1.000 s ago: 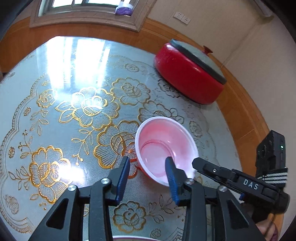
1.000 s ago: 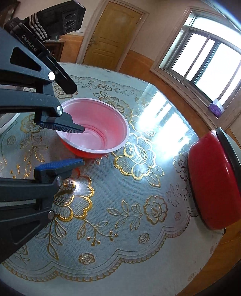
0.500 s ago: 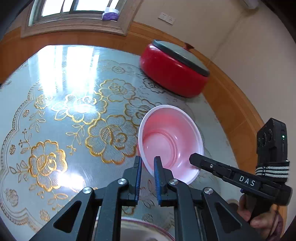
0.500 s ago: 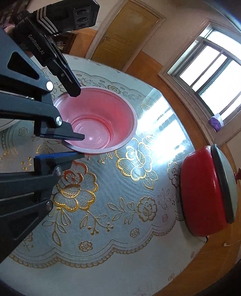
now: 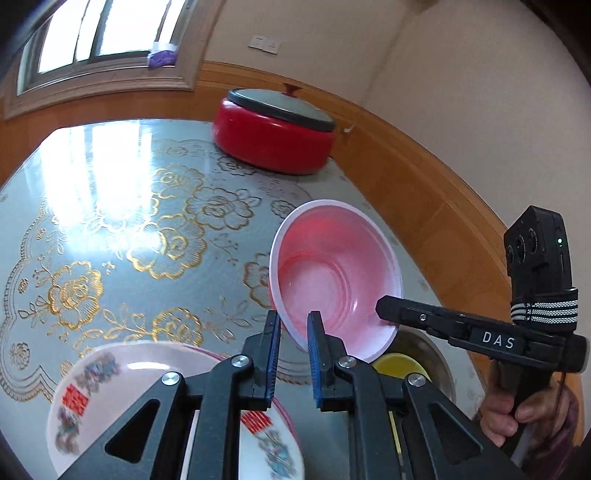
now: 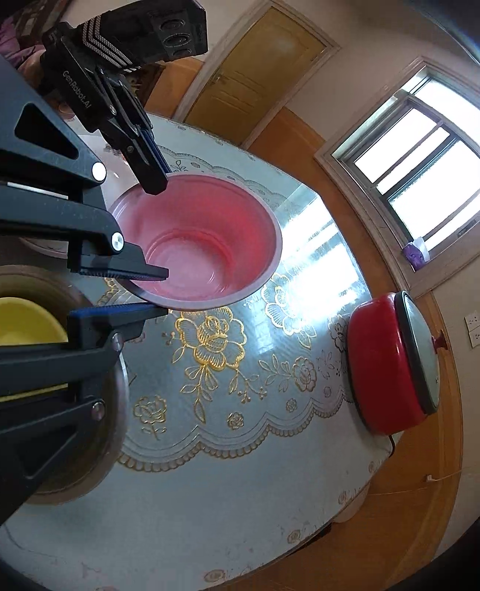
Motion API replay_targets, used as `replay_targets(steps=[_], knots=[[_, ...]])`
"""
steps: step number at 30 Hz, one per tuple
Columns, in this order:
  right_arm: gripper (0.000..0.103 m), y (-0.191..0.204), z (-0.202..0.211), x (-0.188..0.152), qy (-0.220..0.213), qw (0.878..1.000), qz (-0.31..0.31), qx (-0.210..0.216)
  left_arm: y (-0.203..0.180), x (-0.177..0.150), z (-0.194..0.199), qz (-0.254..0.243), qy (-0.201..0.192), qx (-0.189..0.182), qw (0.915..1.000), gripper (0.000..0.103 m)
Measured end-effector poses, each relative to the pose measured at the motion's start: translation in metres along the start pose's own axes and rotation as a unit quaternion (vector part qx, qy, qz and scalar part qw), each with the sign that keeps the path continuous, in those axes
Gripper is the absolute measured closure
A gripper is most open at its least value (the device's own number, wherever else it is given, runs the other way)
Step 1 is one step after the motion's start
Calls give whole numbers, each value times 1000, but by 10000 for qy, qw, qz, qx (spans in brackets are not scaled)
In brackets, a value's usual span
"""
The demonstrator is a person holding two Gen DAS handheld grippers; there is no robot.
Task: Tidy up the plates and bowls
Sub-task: 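Carry the pink-and-red bowl with the left gripper over the yellow bowl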
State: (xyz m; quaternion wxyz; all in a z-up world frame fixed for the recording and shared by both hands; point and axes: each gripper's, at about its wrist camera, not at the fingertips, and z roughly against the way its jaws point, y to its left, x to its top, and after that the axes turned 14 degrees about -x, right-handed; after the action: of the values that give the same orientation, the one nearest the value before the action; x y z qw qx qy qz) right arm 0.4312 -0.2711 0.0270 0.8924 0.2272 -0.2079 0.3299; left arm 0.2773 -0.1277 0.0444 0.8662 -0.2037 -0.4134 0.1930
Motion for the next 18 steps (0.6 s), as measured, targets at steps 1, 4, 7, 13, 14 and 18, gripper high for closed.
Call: replay_targets(steps=[1,4,7,13,14,18], knots=[[92,-3,7,-6,-34,10000,26,-53,-6,-4,-1,-60,41,-55,10000,90],[92,-14,24,-21,-34,9998,30,-181,-23,-14,-2,-275,170,-195,9993,89],[92,-24,40,-37,-17,9996,11,-264,-34,-24,-6,-360,338,-360,9981,89],[91,-38,59,-60,82,9988,-24,-489,-50,-38,-14,-531,674,-608,9945,89],[91,-40,62,-64,92,9987,-40,-507,-54,-44,-15,-565,725,-635,9937,89],[90,-47,68,-77,226,9979,-101,-600,-62,-55,-23,-599,1000,-755,9903,88]])
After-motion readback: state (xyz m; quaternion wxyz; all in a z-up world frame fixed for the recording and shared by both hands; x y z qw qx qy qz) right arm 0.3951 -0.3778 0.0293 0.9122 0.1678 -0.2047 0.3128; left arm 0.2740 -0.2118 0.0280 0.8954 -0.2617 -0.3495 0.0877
